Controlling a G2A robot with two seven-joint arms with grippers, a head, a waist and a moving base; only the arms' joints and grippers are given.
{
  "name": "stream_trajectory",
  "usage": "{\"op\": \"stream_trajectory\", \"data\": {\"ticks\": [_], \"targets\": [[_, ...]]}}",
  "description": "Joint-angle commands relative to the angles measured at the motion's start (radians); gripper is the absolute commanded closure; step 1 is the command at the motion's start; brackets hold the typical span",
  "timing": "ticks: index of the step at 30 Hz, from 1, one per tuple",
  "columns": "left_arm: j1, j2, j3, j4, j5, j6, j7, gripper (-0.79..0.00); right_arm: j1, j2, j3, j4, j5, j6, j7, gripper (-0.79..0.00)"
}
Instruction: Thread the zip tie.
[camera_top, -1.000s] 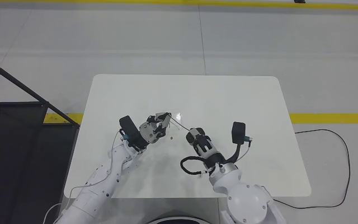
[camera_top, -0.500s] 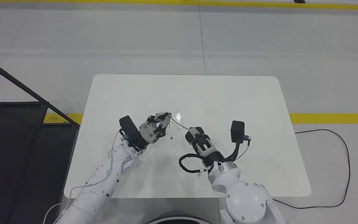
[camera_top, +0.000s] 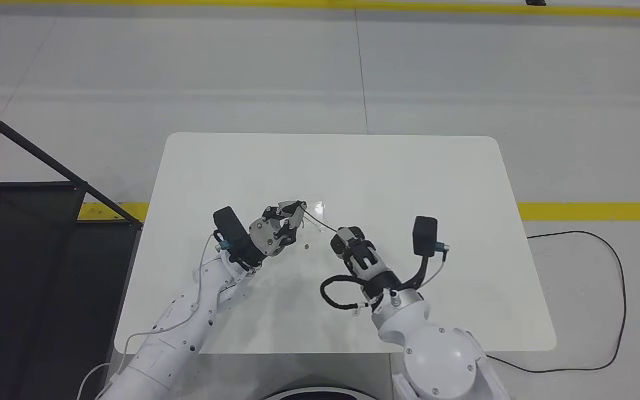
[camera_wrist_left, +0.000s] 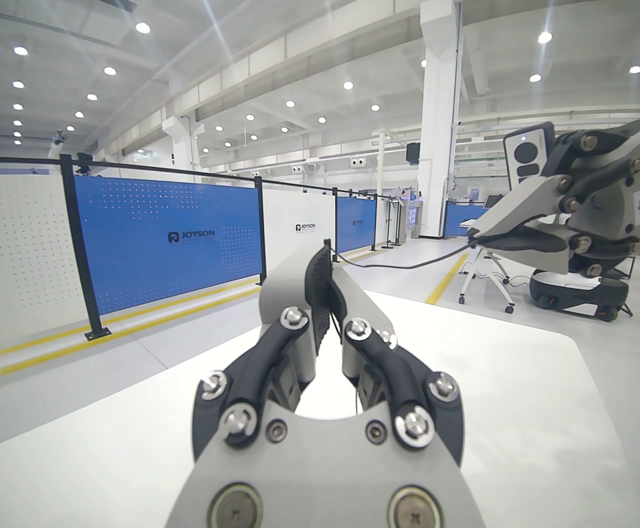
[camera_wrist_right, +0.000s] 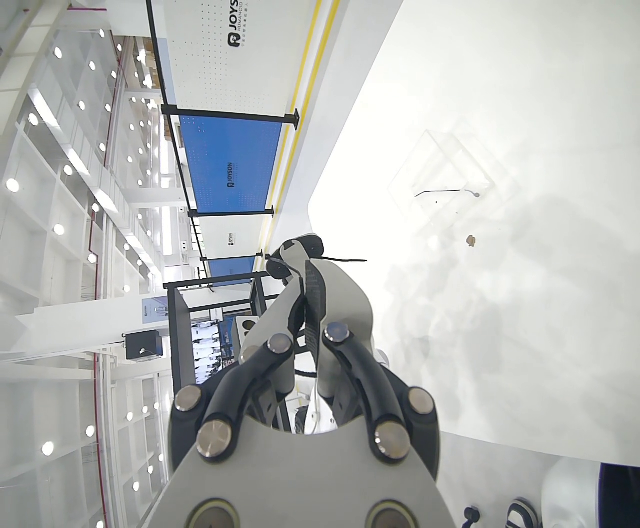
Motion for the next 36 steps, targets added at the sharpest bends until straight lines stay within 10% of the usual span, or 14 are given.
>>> {"op": "stream_trajectory", "data": {"ticks": [1,36], "targets": [[0.000,0.000,0.000,0.000,0.000,0.000,0.000,0.000,-0.003,-0.001,0.002,0.000,0.000,-0.002,0.002,0.000],[0.000,0.000,0.000,0.000,0.000,0.000,0.000,0.000,-0.043,-0.016,0.022,-0.003,-0.042,-0.032,0.043,0.000]]}}
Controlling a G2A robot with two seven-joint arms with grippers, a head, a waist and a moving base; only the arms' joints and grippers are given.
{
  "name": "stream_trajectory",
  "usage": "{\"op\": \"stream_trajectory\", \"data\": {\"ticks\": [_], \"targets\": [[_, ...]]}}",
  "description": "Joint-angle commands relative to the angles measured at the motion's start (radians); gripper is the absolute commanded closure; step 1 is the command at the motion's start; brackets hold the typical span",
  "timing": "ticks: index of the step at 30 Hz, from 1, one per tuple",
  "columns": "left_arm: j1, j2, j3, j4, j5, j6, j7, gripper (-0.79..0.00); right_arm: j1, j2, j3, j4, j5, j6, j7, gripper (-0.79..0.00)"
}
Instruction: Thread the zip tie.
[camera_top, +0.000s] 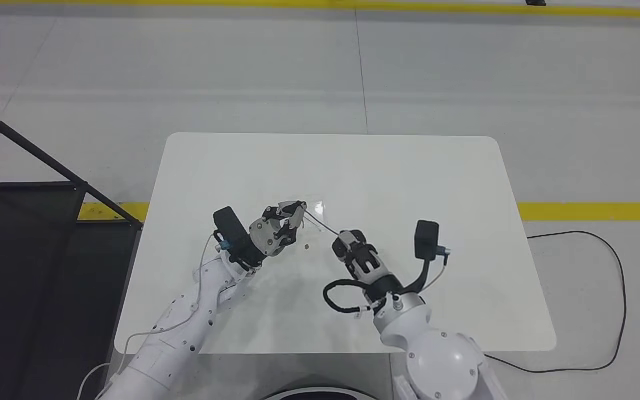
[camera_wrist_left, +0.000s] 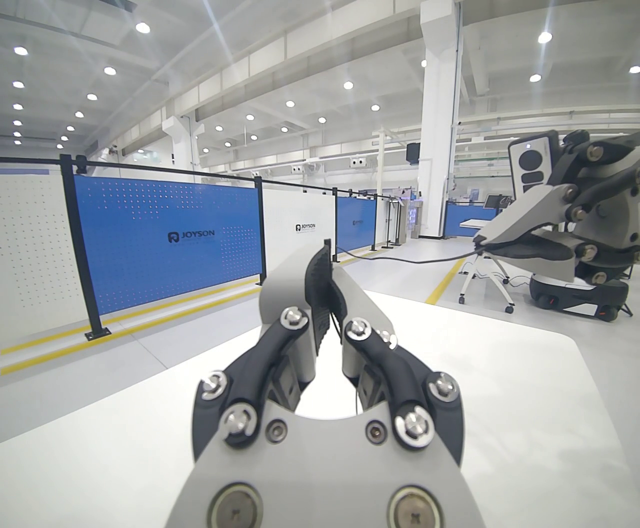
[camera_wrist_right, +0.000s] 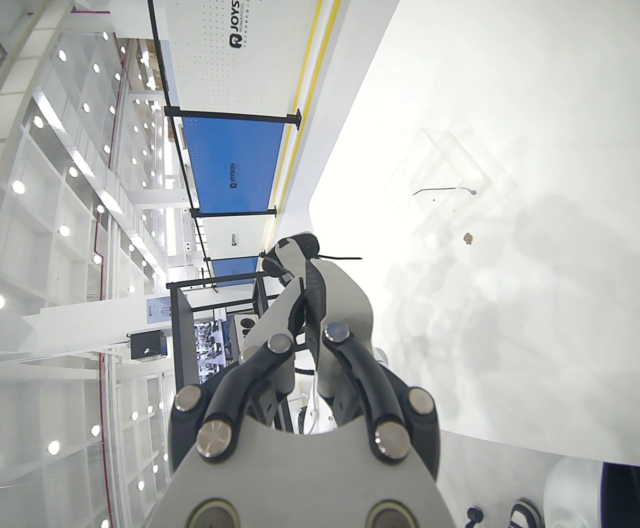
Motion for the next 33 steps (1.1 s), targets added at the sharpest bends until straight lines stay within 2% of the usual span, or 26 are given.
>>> {"op": "stream_trajectory", "data": {"ticks": [1,33], "targets": [[0.000,0.000,0.000,0.000,0.000,0.000,0.000,0.000,0.001,-0.001,0.000,0.000,-0.003,0.000,0.001,0.000],[0.000,0.000,0.000,0.000,0.000,0.000,0.000,0.000,0.024,-0.024,-0.005,0.006,-0.010,0.033,0.006,0.000]]}}
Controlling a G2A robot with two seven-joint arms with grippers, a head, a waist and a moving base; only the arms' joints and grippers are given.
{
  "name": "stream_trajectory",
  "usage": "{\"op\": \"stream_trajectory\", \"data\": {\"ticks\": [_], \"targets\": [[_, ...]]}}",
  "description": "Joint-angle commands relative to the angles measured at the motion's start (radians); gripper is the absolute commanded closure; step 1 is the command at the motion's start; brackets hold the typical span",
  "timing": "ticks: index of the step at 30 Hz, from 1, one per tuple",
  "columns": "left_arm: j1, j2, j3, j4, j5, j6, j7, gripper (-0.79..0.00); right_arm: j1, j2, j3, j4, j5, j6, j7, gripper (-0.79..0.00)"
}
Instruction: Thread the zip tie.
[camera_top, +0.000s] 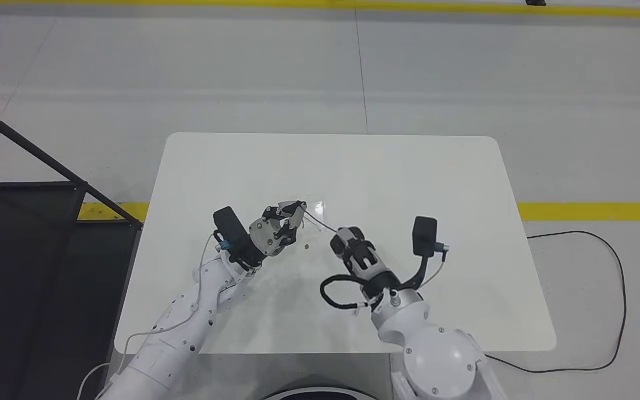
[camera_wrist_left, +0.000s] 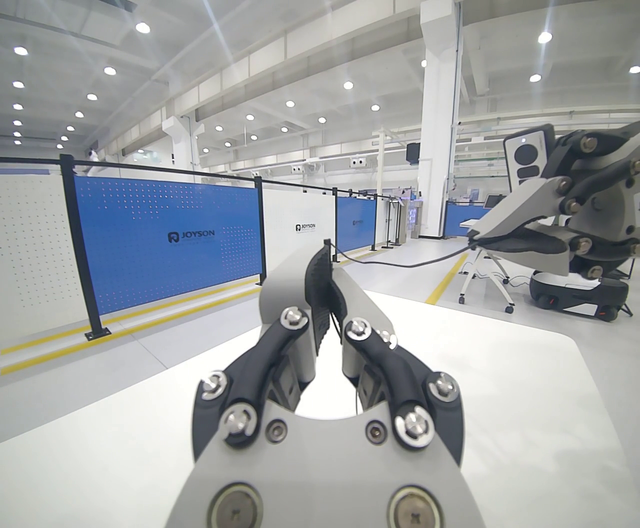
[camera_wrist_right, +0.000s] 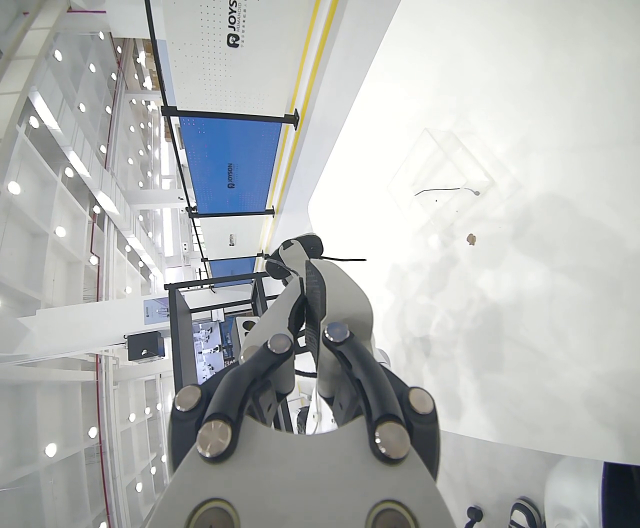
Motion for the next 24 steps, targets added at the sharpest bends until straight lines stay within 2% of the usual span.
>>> {"op": "stream_trajectory", "data": {"ticks": [1,24], "targets": [[0.000,0.000,0.000,0.000,0.000,0.000,0.000,0.000,0.002,-0.002,0.001,0.000,0.004,0.000,0.001,0.000],[0.000,0.000,0.000,0.000,0.000,0.000,0.000,0.000,-0.014,-0.024,0.012,0.005,0.060,-0.093,-0.043,0.000]]}}
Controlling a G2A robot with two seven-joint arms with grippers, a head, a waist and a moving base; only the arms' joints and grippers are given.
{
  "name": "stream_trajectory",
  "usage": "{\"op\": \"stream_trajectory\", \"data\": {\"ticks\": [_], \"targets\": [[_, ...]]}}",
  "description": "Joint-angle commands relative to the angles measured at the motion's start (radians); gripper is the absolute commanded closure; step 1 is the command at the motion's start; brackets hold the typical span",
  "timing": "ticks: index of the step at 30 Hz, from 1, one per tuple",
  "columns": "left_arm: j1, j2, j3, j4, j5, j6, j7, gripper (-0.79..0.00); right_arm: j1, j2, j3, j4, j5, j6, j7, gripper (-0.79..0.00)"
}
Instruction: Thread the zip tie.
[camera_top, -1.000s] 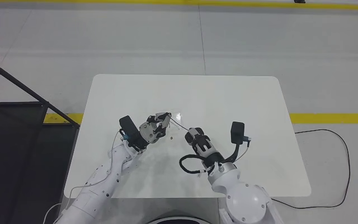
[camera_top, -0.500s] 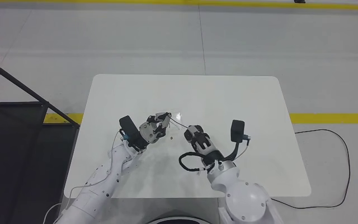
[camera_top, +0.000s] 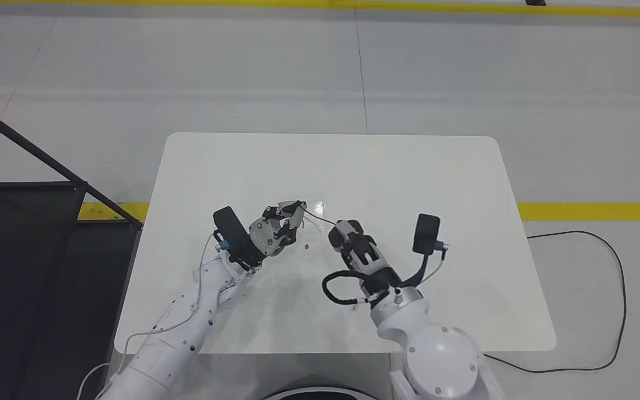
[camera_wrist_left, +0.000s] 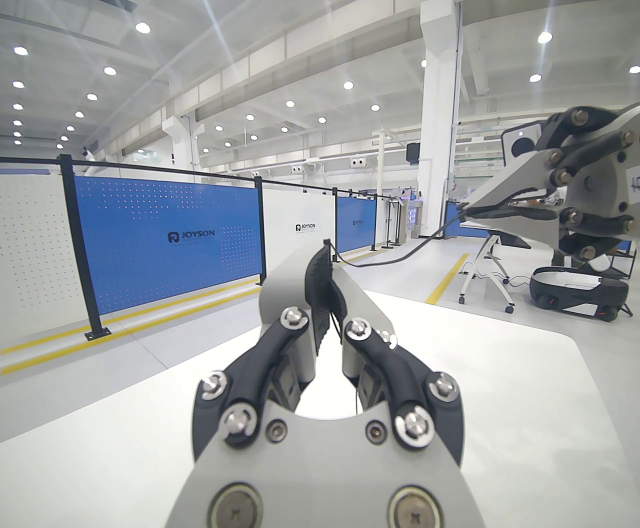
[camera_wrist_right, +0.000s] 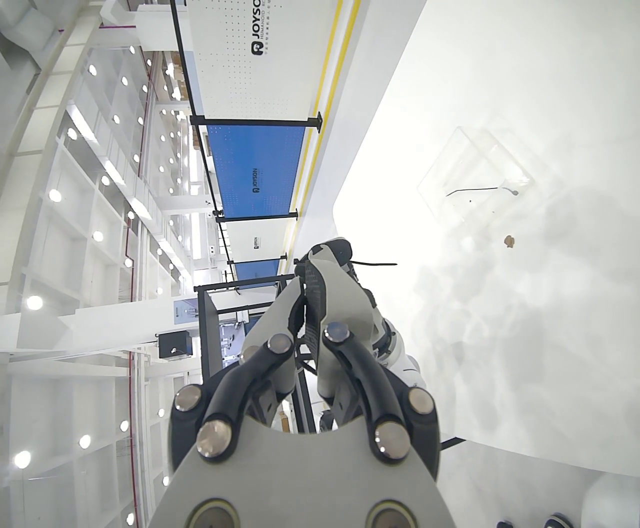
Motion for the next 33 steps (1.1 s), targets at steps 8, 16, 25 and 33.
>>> {"op": "stream_trajectory", "data": {"ticks": [8,16,25,33], "targets": [[0.000,0.000,0.000,0.000,0.000,0.000,0.000,0.000,-0.015,-0.003,0.011,-0.004,0.014,-0.038,0.008,0.000],[0.000,0.000,0.000,0.000,0.000,0.000,0.000,0.000,-0.024,-0.005,0.024,0.004,0.037,-0.089,0.027,0.000],[0.000,0.000,0.000,0.000,0.000,0.000,0.000,0.000,-0.032,-0.009,0.038,0.006,0.072,-0.140,0.033,0.000],[0.000,0.000,0.000,0.000,0.000,0.000,0.000,0.000,-0.037,-0.010,0.052,0.010,0.097,-0.165,0.041,0.000]]}}
